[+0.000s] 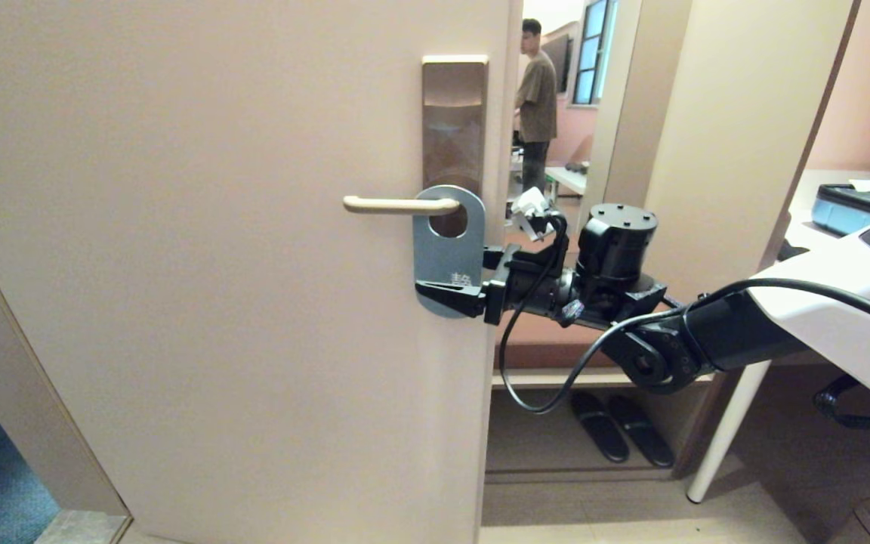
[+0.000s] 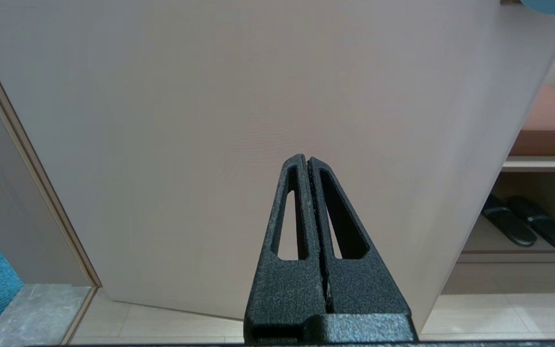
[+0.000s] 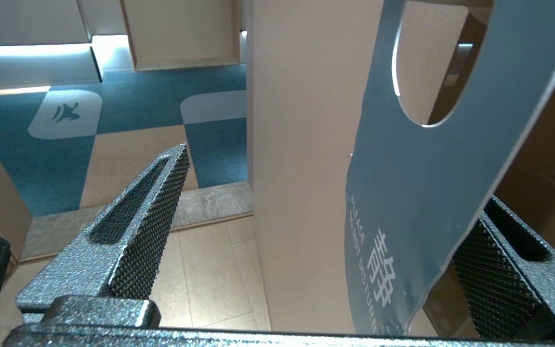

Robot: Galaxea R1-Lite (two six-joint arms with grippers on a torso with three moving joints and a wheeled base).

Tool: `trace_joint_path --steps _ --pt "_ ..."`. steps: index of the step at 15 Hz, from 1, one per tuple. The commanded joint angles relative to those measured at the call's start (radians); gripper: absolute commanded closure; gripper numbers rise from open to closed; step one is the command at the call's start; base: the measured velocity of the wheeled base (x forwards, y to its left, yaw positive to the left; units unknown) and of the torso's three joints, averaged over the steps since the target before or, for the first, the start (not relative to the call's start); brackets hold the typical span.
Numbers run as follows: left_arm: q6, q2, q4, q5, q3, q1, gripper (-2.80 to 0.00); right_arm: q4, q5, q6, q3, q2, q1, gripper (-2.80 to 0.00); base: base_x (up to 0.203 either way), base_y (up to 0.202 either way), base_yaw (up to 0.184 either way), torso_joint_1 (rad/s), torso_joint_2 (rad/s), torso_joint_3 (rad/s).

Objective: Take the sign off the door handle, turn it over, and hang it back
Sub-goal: Take down the sign

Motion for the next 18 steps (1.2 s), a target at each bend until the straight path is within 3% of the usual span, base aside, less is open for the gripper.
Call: trace_joint_path --steps 1,9,10,18 --pt "-0.001 0.001 0.000 0.000 0.000 0.000 0.00 -0.006 0.004 0.001 0.000 -0.001 0.001 -2.80 0.000 0.000 0.000 0.000 0.00 0.000" --pt "-0.001 0.001 0.000 0.000 0.000 0.000 0.00 -0.006 0.002 0.003 0.005 0.000 0.001 -2.80 0.000 0.000 0.000 0.000 0.00 0.000" --pt "-0.001 0.001 0.000 0.000 0.000 0.000 0.00 -0.006 0.002 0.003 0.006 0.000 0.001 0.00 0.000 0.000 0.000 0.000 0.00 0.000" --pt "-0.001 0.001 0.000 0.000 0.000 0.000 0.00 -0.030 -0.090 -0.005 0.002 -0.004 -0.002 0.00 0.000 0.000 0.000 0.000 0.00 0.000"
